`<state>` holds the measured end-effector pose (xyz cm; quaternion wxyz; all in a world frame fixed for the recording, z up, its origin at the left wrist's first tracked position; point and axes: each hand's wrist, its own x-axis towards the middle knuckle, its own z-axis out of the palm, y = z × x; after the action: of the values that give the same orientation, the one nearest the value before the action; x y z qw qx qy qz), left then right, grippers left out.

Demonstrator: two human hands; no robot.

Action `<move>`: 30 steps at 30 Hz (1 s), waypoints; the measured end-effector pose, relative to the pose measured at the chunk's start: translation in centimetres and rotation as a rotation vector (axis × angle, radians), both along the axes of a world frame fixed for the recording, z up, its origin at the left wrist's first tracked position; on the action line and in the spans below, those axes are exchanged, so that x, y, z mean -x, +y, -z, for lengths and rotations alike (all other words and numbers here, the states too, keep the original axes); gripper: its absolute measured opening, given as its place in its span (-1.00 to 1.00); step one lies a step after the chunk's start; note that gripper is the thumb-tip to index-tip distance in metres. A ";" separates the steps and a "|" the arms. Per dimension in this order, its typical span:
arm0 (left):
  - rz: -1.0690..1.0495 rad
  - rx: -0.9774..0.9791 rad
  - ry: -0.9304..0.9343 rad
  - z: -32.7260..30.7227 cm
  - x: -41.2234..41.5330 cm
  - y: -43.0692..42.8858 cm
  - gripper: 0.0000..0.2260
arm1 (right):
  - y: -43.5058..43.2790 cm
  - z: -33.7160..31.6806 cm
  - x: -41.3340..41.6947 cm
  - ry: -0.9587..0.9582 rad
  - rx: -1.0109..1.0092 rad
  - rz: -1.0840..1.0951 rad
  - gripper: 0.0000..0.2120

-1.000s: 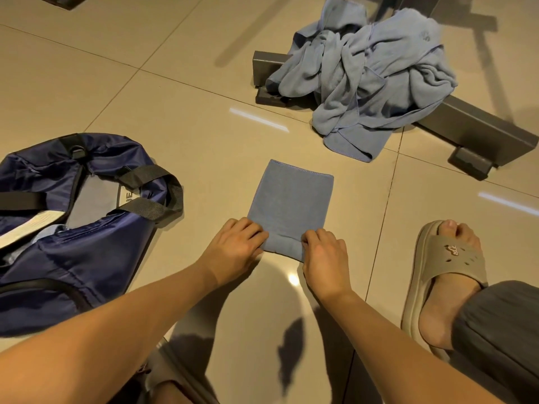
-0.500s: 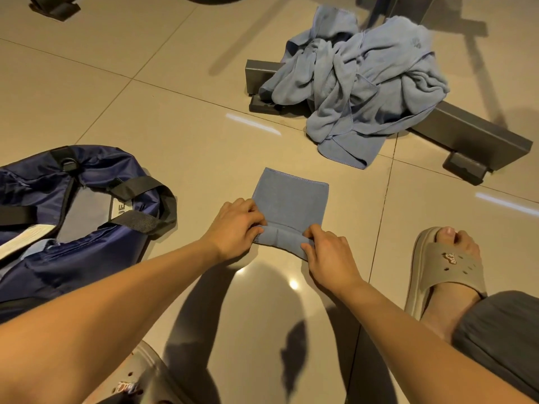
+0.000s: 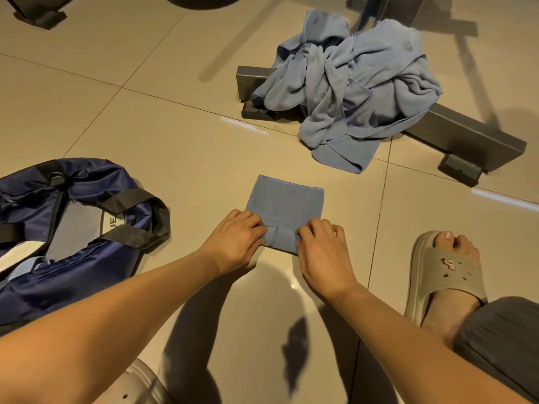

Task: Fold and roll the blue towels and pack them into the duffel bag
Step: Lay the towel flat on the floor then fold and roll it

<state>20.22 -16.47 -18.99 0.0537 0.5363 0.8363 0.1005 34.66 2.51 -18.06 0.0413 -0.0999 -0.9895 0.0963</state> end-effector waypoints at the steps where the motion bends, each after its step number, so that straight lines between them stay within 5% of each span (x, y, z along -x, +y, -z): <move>1: -0.001 0.012 -0.025 -0.2 0.6 0.4 -0.70 | -0.1 0.0 -0.3 0.032 -0.013 -0.059 -0.88; 5: 0.004 0.095 -0.085 -0.7 2.5 1.6 -0.73 | 0.6 0.9 0.2 0.017 -0.017 -0.068 -0.92; 13: 0.010 -0.053 0.106 -0.2 1.9 1.0 -0.81 | 2.7 0.6 4.7 -0.200 0.180 0.122 -0.86; 20: -0.027 0.018 -0.028 -0.5 4.6 3.4 -0.78 | 1.9 0.0 3.3 0.029 -0.035 0.006 -0.89; 24: -0.064 0.032 -0.076 -0.5 5.5 4.2 -0.75 | 2.4 0.6 3.5 -0.042 -0.037 -0.001 -0.87; 30: 0.025 -0.096 0.135 -0.2 5.1 3.5 -0.79 | 3.9 -0.5 6.9 -0.270 0.081 0.092 -0.76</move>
<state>15.11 -13.01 -18.82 -0.0274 0.5541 0.8255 0.1033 27.72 6.40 -17.52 -0.0920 -0.1587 -0.9757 0.1197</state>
